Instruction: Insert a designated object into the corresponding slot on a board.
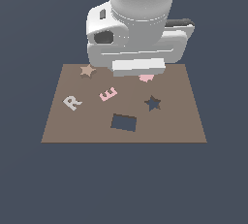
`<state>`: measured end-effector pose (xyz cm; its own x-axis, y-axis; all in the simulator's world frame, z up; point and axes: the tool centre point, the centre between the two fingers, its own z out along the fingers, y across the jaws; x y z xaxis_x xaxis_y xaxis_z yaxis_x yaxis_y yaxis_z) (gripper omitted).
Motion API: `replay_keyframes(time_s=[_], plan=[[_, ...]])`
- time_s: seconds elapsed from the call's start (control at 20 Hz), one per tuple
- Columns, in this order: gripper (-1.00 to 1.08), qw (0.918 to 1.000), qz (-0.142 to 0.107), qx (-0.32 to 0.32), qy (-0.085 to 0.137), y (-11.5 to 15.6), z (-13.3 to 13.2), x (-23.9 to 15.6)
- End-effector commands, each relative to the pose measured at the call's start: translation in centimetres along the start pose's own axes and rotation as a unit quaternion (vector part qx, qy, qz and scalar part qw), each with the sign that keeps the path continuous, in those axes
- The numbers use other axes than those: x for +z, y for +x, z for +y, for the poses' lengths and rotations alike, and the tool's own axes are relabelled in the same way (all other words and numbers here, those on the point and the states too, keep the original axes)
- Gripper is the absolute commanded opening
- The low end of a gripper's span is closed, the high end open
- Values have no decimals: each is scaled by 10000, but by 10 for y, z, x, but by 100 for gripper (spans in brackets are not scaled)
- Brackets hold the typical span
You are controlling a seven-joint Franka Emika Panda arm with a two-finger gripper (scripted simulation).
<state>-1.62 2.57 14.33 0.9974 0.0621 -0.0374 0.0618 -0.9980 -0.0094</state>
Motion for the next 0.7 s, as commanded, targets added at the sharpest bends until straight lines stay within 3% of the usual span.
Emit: replay_keyframes(time_s=[0.0,0.3,0.65], plan=[[100,10000,0,0,0,0,0,0],[100,9998,16,218,-1,-4,14,7],[100,9950,71,992,-5,-23,63,33]])
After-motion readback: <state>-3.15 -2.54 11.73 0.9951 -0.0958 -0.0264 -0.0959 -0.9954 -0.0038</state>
